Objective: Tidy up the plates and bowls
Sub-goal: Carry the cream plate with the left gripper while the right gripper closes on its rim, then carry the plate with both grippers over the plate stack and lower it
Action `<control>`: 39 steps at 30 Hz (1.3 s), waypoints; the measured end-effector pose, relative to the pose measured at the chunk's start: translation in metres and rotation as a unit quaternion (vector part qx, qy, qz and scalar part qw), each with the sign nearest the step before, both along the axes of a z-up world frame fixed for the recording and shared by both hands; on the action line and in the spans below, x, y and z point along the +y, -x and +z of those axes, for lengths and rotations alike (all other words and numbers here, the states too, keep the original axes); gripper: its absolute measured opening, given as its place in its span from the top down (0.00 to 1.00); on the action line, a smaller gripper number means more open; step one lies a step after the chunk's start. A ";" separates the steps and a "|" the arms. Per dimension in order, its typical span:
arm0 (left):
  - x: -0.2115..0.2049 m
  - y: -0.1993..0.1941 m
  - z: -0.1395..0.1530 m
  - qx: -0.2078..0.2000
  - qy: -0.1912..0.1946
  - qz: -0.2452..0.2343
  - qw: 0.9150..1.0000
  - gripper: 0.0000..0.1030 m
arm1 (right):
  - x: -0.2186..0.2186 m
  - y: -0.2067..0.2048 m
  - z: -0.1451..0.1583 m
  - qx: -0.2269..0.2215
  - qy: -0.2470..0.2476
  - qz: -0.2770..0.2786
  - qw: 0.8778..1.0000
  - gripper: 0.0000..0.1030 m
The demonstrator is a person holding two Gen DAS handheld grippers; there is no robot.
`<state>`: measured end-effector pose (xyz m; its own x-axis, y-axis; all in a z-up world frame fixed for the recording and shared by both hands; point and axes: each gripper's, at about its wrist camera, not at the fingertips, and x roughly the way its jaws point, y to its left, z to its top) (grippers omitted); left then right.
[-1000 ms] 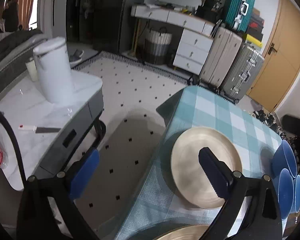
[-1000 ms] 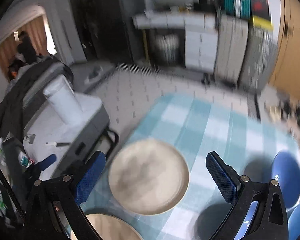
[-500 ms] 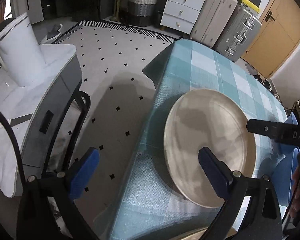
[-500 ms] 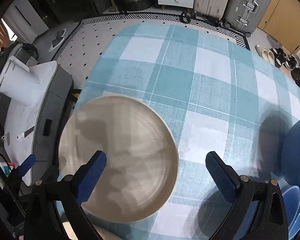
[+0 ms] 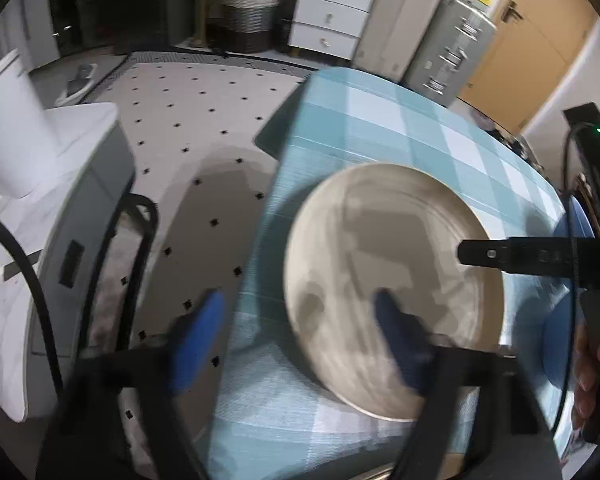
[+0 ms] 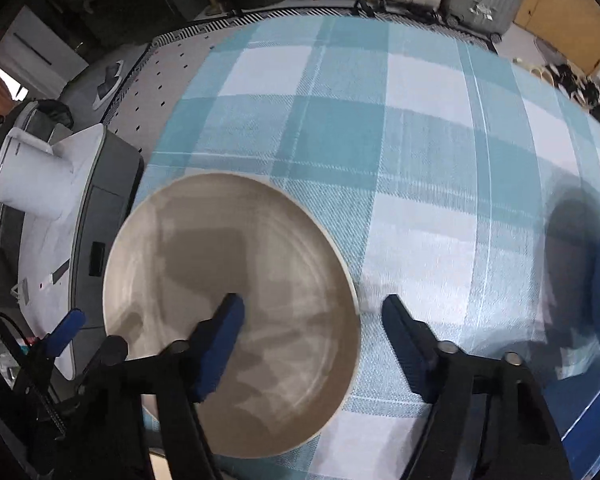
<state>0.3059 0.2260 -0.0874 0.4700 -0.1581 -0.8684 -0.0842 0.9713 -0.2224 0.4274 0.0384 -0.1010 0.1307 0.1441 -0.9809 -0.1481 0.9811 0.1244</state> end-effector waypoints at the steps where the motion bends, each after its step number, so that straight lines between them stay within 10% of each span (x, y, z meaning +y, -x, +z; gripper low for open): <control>1: -0.002 -0.001 -0.002 0.005 0.002 -0.008 1.000 0.52 | 0.000 0.000 -0.002 0.003 -0.003 -0.003 1.000 0.40; 8: 0.000 -0.002 -0.009 0.011 0.014 -0.009 1.000 0.55 | -0.006 0.000 -0.014 0.022 -0.022 -0.023 0.999 0.48; 10: 0.001 -0.004 -0.009 0.008 0.028 -0.017 0.999 0.76 | -0.005 0.002 -0.017 0.028 -0.017 -0.023 0.999 0.61; 18: -0.002 -0.005 -0.013 0.020 0.015 -0.017 1.000 0.78 | -0.002 0.005 -0.012 -0.013 0.022 -0.009 1.000 0.88; 39: -0.010 0.007 0.005 0.009 -0.041 -0.014 0.999 0.91 | -0.011 0.018 0.005 -0.038 0.002 -0.001 0.999 0.91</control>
